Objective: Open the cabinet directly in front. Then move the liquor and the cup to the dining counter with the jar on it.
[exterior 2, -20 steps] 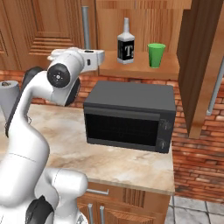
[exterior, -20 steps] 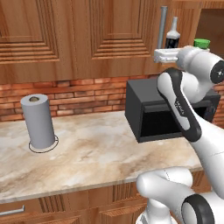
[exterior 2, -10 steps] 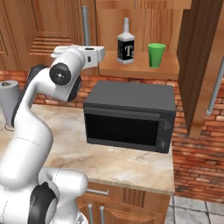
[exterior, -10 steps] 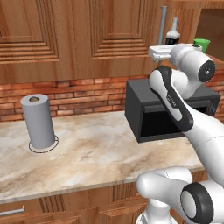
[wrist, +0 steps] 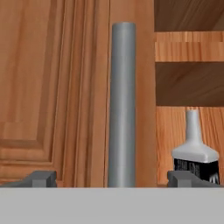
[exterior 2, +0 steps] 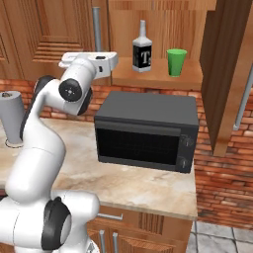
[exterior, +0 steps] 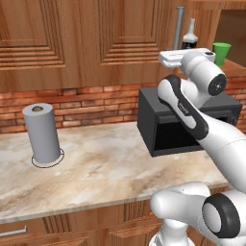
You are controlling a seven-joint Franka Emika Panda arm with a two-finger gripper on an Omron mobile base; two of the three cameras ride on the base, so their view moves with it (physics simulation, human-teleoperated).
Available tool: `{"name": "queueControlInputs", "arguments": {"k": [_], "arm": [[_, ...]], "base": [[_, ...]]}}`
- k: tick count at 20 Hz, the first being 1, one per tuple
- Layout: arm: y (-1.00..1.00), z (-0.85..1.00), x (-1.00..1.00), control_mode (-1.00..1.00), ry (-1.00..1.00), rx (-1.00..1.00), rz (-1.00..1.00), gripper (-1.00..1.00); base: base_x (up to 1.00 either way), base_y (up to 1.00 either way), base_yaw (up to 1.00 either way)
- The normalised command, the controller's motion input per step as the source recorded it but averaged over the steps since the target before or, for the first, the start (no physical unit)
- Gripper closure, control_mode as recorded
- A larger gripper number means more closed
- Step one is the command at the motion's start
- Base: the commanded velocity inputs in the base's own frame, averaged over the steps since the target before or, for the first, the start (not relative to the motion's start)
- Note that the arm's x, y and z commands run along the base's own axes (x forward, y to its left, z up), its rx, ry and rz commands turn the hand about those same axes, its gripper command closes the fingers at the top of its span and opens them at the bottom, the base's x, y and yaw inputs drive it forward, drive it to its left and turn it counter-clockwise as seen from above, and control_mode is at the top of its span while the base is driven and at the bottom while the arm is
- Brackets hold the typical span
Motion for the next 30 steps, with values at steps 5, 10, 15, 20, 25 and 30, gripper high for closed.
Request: {"name": "queueControlInputs", "arguments": {"k": [5, 10, 15, 20, 25, 30], "arm": [[0.04, 0.0, 0.34, -1.0, 0.0, 0.0, -0.01, -1.0], [0.0, 0.0, 0.2, -1.0, 0.0, 0.0, 0.0, -1.0], [0.07, 0.0, 0.2, -1.0, 0.0, 0.0, 0.0, 1.0], [0.17, 0.0, 0.27, -1.0, 0.0, 0.0, 0.0, 1.0], [0.17, 0.0, 0.07, -1.0, 0.02, 0.0, 0.0, 1.0], [0.05, 0.0, 0.0, -1.0, 0.0, 0.0, 0.02, 1.0]], "base": [[0.0, 0.0, 0.0], [0.0, 0.0, 0.0], [0.0, 0.0, 0.0], [0.0, 0.0, 0.0], [0.0, 0.0, 0.0], [0.0, 0.0, 0.0]]}}
